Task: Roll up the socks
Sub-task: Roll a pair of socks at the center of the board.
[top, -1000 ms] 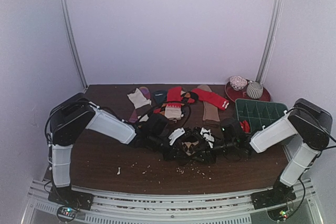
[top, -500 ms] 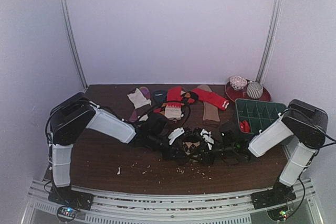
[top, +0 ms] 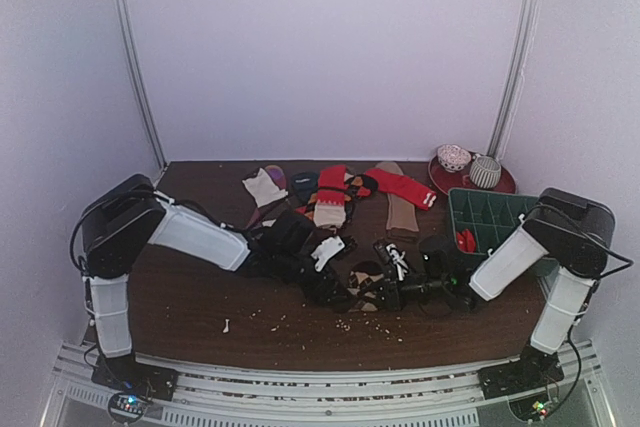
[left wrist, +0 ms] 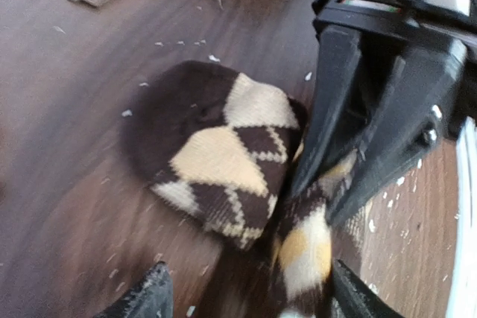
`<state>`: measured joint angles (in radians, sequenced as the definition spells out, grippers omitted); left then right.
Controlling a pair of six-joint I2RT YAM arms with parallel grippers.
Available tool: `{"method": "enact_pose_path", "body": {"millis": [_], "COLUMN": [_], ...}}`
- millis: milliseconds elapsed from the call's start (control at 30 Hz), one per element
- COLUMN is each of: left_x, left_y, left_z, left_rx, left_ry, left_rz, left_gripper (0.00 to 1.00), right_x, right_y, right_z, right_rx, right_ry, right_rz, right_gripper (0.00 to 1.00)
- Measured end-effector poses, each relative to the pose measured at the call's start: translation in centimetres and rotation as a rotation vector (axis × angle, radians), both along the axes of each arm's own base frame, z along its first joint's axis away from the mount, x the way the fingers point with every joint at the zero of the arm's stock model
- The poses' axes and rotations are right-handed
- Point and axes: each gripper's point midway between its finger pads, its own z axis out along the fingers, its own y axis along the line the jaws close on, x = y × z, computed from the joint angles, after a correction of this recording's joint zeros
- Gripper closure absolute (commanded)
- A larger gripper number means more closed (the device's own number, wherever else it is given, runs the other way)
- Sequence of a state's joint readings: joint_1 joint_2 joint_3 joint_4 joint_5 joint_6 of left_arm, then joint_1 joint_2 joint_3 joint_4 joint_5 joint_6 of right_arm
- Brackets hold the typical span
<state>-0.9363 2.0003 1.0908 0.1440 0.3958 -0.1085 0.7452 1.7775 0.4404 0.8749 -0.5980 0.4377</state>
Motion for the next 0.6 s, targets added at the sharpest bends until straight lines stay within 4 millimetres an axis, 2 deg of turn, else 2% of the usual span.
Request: {"method": "enact_pose_path", "body": {"millis": [167,233,433,600], "left_x": [-1.4,-2.3,-5.1,-6.1], "left_y": [2.9,3.1,0.8,-0.5], "left_z": [1.5,1.8,2.8,1.7], "left_rx": [-0.036,-0.053,-0.118,-0.119], "left_ry": [-0.153,-0.202,-0.317,-0.36], "left_rz": [-0.018,-0.054,-0.169,-0.206], "left_gripper": [0.29,0.29,0.28,0.32], "right_x": [0.2,0.4,0.4,0.2], "right_y": [0.3,0.2,0.5,0.7], "right_z": [0.1,0.0,-0.3,-0.5], "right_rx": [0.015,0.011,-0.009,-0.026], "right_ry": [0.093,0.129,0.219,0.262], "right_rz": [0.032,0.047,0.131,0.186], "right_gripper": [0.85,0.85,0.85,0.84]}}
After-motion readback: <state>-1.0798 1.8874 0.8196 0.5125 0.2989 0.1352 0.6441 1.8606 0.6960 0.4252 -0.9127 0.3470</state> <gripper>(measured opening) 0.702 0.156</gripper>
